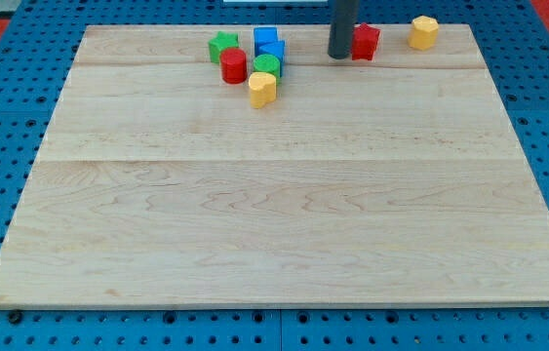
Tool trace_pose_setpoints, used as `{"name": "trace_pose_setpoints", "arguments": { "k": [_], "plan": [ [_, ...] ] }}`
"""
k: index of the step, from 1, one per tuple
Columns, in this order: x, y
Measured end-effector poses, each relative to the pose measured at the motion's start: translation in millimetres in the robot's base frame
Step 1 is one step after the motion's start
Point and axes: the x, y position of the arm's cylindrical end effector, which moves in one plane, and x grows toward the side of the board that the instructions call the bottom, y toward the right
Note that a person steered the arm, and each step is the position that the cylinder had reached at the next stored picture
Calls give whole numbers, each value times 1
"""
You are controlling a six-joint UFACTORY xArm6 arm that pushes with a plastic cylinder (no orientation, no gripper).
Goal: Touch the blue triangle which is close to the green circle
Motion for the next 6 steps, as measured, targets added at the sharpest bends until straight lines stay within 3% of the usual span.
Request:
{"name": "trace_pose_setpoints", "arguments": {
  "k": [1, 2, 3, 4, 5, 6],
  "plan": [
    [-16, -33],
    [-3, -99],
    [44, -149],
    [74, -165],
    [68, -156],
    [33, -122]
  ]
}}
